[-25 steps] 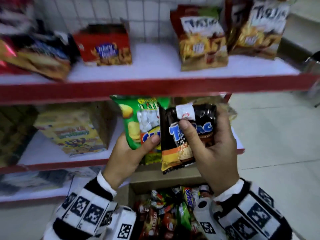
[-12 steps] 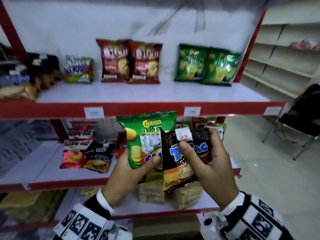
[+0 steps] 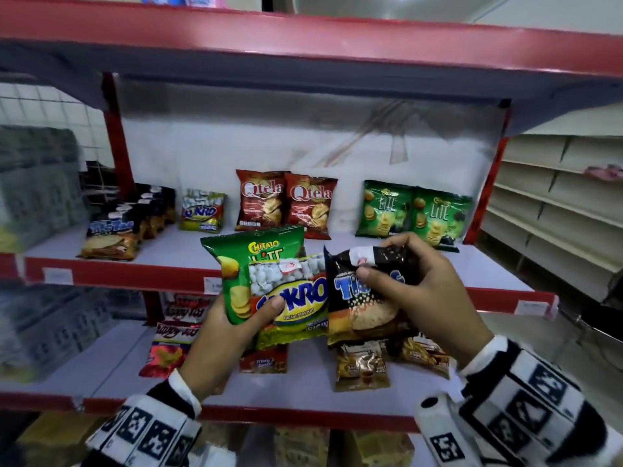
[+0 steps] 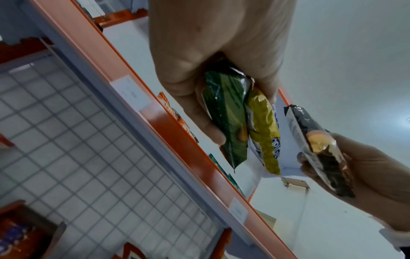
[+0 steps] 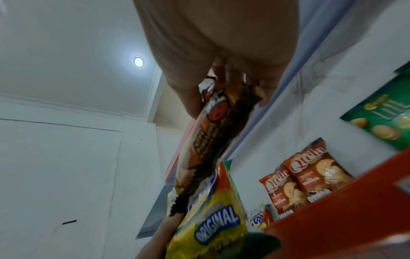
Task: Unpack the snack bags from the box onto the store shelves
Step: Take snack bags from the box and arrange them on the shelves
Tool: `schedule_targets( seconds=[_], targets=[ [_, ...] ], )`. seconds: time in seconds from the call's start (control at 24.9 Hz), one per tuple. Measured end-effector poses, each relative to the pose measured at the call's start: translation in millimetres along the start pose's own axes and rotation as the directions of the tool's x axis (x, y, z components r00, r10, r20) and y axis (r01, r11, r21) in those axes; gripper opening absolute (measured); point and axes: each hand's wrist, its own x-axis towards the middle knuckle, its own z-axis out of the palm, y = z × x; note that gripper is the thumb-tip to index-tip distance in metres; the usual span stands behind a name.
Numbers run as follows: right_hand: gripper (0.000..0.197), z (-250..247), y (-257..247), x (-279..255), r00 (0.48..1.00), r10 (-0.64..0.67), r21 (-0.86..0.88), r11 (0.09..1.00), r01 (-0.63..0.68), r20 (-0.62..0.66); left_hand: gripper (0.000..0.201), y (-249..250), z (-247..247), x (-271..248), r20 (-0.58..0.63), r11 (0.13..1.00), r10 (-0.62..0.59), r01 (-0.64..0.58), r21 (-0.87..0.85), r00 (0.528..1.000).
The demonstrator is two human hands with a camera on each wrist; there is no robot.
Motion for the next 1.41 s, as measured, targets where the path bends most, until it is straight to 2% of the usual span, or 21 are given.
schedule_targets(
  seconds=[0.16,0.28,0.4,0.48,0.56,0.68,0.76,0.84,0.93,1.01,1.05,1.13,1.21,1.25,1.29,1.41],
  targets=[
    [0.026,42,-16,58,1.0,-0.03,-0.051,0.998,0.03,0.009,0.039,3,-55,30,-0.094,0.999,0.049,-0.048,0.012,0.994],
    [0.02,89,-18,107,0.999,0.031,-0.026,0.999,-0.031,0.017,0.038,1,-109,53,-0.192,0.997,0.081,-0.078,0.023,0.978],
    [0.017,161,-22,154,0.994,0.095,-0.07,0.993,-0.091,0.051,0.032,5,-182,72,-0.291,0.992,0.123,-0.113,0.05,0.949],
    [0.019,240,-24,184,0.987,0.114,-0.131,0.986,-0.099,0.114,0.026,11,-256,83,-0.372,0.988,0.154,-0.131,0.086,0.915],
    [0.025,304,-23,199,0.977,0.139,-0.164,0.98,-0.113,0.163,0.021,14,-309,94,-0.406,0.987,0.155,-0.125,0.102,0.901],
    [0.027,383,-9,207,0.938,0.248,-0.134,0.966,-0.221,0.244,0.041,15,-364,111,-0.4,0.984,0.154,-0.104,0.144,0.903],
    [0.028,409,1,206,0.901,0.326,-0.167,0.943,-0.288,0.285,0.05,14,-380,120,-0.397,0.981,0.154,-0.093,0.168,0.905],
    [0.032,420,6,205,0.874,0.364,-0.303,0.914,-0.269,0.322,0.05,11,-389,128,-0.388,0.984,0.154,-0.106,0.142,0.909],
    [0.032,419,1,213,0.932,0.27,-0.399,0.903,-0.159,0.24,0.049,10,-392,139,-0.368,0.989,0.141,-0.115,0.091,0.919],
    [0.022,408,-19,218,0.983,0.116,-0.208,0.974,-0.085,0.143,0.049,12,-383,151,-0.339,0.988,0.151,-0.131,0.08,0.928],
    [0.023,402,-30,219,0.985,0.06,-0.087,0.995,-0.046,0.161,0.048,14,-378,158,-0.314,0.986,0.166,-0.151,0.072,0.935],
    [0.037,393,-48,221,0.944,-0.019,0.026,1.0,0.01,0.329,0.044,19,-363,171,-0.254,0.98,0.197,-0.18,0.087,0.947],
    [0.038,382,-56,225,0.903,-0.072,-0.062,0.992,0.108,0.424,0.042,22,-349,182,-0.198,0.977,0.206,-0.189,0.101,0.958],
    [0.035,375,-56,231,0.908,-0.077,-0.109,0.985,0.133,0.412,0.041,23,-344,187,-0.18,0.974,0.213,-0.194,0.117,0.96],
    [0.033,367,-52,238,0.927,-0.059,-0.127,0.985,0.113,0.372,0.039,23,-342,190,-0.167,0.97,0.223,-0.202,0.133,0.96],
    [0.029,335,-25,260,0.979,0.086,-0.119,0.991,-0.065,0.182,0.031,23,-343,196,-0.169,0.97,0.225,-0.204,0.136,0.959]
  ],
)
